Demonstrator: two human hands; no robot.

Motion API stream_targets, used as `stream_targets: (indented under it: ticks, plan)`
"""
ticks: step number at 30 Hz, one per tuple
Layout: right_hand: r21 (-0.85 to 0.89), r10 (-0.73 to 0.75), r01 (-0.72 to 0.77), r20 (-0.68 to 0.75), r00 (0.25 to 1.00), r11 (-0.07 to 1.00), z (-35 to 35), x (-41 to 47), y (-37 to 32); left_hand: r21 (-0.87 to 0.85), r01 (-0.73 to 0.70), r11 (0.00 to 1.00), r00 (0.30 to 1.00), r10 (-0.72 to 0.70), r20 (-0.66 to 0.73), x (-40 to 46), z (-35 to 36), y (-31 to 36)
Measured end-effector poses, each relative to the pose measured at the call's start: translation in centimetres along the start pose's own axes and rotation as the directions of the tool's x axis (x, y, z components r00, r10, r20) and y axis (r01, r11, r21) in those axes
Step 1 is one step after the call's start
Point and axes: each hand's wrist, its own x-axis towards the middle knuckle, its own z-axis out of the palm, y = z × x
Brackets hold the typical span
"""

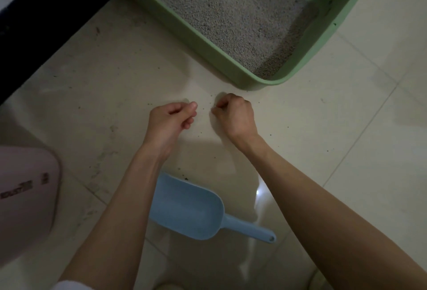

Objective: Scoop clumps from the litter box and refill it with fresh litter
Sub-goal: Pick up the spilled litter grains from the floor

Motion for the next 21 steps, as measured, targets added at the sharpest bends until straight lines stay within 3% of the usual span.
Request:
stream_targets:
  ticks: [6, 7, 9, 10, 12, 13, 15, 18, 21]
  plan:
    - [-0.057, -0.047, 0.048, 0.019, 0.999, 0.997, -0.1, -0.2, 0.0, -0.139, 0.113, 0.984, 0.992, -0.104, 0.069, 0.3, -0.6, 0.5]
    - [0.019, -0.032, 0.032, -0.003, 0.999, 0.999, -0.1, -0.3, 0.1, -0.135, 0.123, 0.983, 0.992, -0.116, 0.059, 0.4, -0.5, 0.6]
    - [0.384, 0.085, -0.079, 0.003, 0.996, 0.92, -0.7, -0.7, 0.6, -0.063, 0.102, 0.993, 0.995, -0.102, 0.006, 0.8, 0.0, 0.8]
    - [0.608, 0.152, -0.165, 0.074, 0.986, 0.776, -1.2, -1.0, 1.0, 0.036, 0.059, 0.998, 0.998, -0.057, -0.036, 1.1, 0.4, 0.7]
    - [0.879, 0.177, -0.357, 0.315, 0.932, 0.316, -2.4, -1.5, 1.6, 0.327, -0.064, 0.943, 0.991, 0.099, -0.091, 1.7, 1.3, 0.5]
    - [0.891, 0.145, -0.439, 0.422, 0.895, 0.114, -2.9, -1.6, 2.0, 0.458, -0.122, 0.88, 0.979, 0.183, -0.091, 1.8, 1.8, 0.5]
    - [0.865, 0.077, -0.494, 0.501, 0.862, -0.092, -3.7, -1.5, 2.8, 0.609, -0.211, 0.764, 0.953, 0.298, -0.044, 2.2, 2.8, 0.5]
    - [0.889, 0.066, -0.45, 0.456, 0.887, -0.087, -4.2, -1.4, 3.4, 0.695, -0.303, 0.652, 0.921, 0.389, 0.037, 3.0, 4.0, 0.3]
    - [0.908, 0.09, -0.413, 0.407, 0.909, 0.072, -4.2, -1.4, 3.9, 0.726, -0.337, 0.6, 0.898, 0.437, 0.056, 3.7, 4.5, 0.1]
